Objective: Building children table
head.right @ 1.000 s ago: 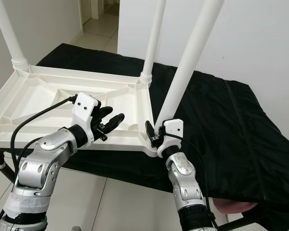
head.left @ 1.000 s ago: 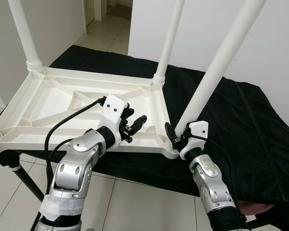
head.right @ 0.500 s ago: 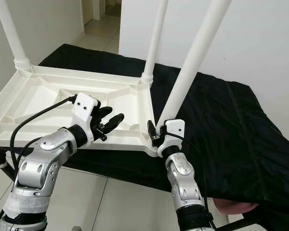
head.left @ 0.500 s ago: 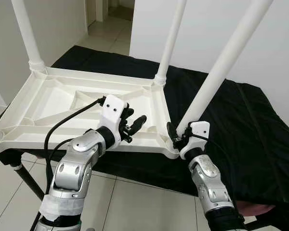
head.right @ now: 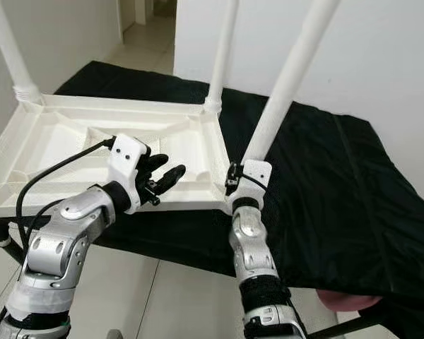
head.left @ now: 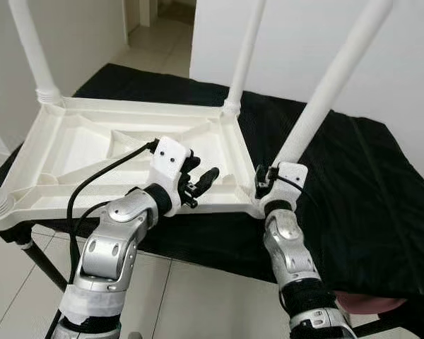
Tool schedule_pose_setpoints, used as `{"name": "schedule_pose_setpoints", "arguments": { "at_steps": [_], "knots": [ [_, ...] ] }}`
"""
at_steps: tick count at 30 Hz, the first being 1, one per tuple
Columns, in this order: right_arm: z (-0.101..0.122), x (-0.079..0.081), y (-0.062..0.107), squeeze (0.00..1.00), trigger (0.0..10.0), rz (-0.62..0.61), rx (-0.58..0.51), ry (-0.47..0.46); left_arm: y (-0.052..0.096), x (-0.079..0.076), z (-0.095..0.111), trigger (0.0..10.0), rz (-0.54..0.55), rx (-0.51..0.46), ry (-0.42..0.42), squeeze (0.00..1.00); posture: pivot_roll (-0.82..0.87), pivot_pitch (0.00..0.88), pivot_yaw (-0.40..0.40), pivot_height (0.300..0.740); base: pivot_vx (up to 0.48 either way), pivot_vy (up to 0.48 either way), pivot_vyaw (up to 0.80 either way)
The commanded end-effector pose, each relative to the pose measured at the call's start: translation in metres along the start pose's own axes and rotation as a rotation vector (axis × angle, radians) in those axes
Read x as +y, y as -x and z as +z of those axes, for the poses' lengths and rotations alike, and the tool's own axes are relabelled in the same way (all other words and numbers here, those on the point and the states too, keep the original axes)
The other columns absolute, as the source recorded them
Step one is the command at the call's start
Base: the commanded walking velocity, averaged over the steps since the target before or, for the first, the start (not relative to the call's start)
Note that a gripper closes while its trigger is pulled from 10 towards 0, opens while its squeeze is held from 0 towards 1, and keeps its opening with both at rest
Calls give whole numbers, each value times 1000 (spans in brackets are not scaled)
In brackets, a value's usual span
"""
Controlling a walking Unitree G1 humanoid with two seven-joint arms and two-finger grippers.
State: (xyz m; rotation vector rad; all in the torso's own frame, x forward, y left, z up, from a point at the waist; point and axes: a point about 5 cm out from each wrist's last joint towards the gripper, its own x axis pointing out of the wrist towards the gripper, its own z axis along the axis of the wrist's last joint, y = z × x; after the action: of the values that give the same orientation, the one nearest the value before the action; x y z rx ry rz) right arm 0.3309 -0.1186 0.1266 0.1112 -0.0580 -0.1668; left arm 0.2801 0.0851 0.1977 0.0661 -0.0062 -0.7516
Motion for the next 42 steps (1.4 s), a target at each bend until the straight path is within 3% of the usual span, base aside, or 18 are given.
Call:
{"name": "schedule_pose_setpoints", "arguments": {
  "at_steps": [1, 10, 18, 19, 23, 24, 27, 34, 35, 36, 37, 40, 41, 42],
  "knots": [
    [-26, -12, 4, 0, 10000, -99, 147, 17, -4, 0, -1, 10000, 45, 9, 8, 0, 73, 0, -67, 740, 0, 0, 0],
    [-23, -12, -5, 0, 10000, -255, 142, 21, -6, -2, -1, 10000, 34, 10, 3, 0, 73, 0, -74, 740, 0, 0, 0],
    [-21, -9, -7, 0, 10000, -254, 124, 25, -7, -4, -2, 10000, 29, 12, -2, 0, 73, 0, -78, 740, 0, 0, 0],
    [-19, -9, -7, 569, 10000, -249, 104, 27, -7, -5, -3, 10000, 26, 13, -3, 0, 71, 0, -80, 740, 0, 0, 0],
    [-19, -9, -7, 569, 10000, -249, 104, 27, -7, -5, -3, 10000, 26, 13, -3, 0, 71, 0, -80, 740, 0, 0, 0],
    [-16, -9, -8, 1000, 10000, -245, 82, 26, -7, -6, -3, 10000, 24, 13, -1, 0, 70, 0, -81, 740, 0, 0, 0],
    [-5, -10, -11, 1000, 10000, -212, 2, -1, -10, -10, -4, 10000, 11, 10, 6, 0, 64, 0, -82, 740, 0, 0, 0],
    [3, -8, -14, 1000, 10000, -164, -48, -24, -11, -13, -4, 10000, 0, 9, 10, 0, 64, 0, -82, 740, 0, 0, 0],
    [5, -5, -16, 827, 10000, -103, -59, -37, -12, -15, -4, 10000, -7, 8, 11, 0, 59, 0, -84, 740, 0, 0, 0],
    [5, -5, -16, 827, 10000, -103, -59, -37, -12, -15, -4, 10000, -7, 8, 11, 0, 59, 0, -84, 740, 0, 0, 0],
    [7, -4, -16, 0, 10000, -27, -75, -35, -13, -16, -4, 10000, -13, 9, 11, 0, 58, 0, -86, 740, 0, 0, 0],
    [7, -4, -16, 0, 10000, -27, -75, -35, -13, -16, -4, 10000, -13, 9, 11, 0, 58, 0, -86, 740, 0, 0, 0],
    [8, -8, -16, 0, 10000, 56, -82, -32, -13, -18, -4, 10000, -20, 12, 7, 0, 58, 0, -88, 740, 0, 0, 0],
    [8, -8, -16, 0, 10000, 56, -82, -32, -13, -18, -4, 10000, -20, 12, 7, 0, 58, 0, -88, 740, 0, 0, 0]
  ]
}}
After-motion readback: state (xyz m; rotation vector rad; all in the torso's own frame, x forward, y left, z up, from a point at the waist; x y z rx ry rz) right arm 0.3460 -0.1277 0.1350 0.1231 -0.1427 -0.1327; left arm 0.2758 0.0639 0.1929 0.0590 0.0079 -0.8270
